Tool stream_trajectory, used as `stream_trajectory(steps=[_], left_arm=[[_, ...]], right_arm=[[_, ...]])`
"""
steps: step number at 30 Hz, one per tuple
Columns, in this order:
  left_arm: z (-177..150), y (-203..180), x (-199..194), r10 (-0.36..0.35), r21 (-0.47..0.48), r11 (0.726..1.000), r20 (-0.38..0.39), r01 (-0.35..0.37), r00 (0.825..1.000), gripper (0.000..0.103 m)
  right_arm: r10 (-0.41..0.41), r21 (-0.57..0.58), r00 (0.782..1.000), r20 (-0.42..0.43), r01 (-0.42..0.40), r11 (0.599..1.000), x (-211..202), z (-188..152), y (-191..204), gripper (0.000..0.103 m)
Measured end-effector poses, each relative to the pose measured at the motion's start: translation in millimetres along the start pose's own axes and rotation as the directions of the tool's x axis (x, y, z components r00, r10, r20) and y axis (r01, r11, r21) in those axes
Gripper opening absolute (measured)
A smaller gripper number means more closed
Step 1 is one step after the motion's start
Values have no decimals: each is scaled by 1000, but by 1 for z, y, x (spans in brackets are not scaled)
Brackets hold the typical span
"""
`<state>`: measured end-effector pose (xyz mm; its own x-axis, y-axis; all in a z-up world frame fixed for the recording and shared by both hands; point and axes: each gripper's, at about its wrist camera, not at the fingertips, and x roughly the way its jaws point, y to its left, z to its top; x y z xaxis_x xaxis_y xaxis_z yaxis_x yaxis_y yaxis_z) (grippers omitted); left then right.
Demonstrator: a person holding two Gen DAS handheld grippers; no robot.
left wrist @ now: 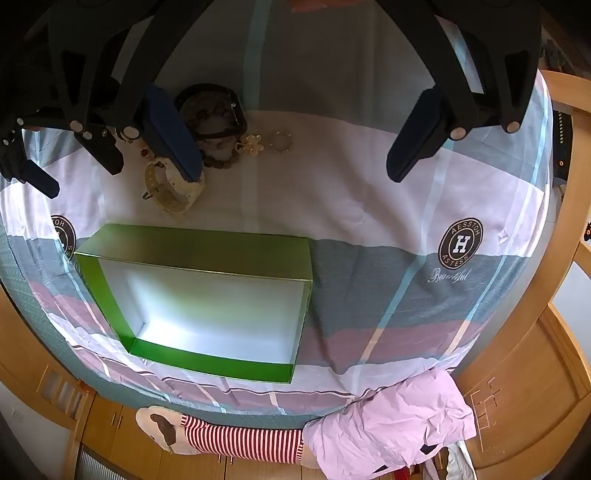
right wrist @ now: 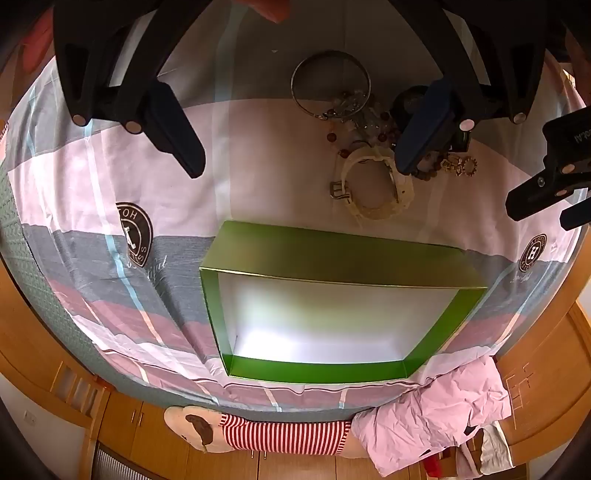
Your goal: Organize jewelry
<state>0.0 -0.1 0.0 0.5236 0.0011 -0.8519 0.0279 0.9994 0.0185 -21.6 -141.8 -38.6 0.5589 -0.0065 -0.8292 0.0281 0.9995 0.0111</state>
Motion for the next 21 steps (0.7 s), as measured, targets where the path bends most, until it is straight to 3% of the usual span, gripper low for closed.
stream_trajectory(steps=[21], left_arm=[[-2,1,1,2,4,1000,-3,-2,1000,101]], right_arm=[[6,6,1000,2,-6,1000,-1,0,-3,102]])
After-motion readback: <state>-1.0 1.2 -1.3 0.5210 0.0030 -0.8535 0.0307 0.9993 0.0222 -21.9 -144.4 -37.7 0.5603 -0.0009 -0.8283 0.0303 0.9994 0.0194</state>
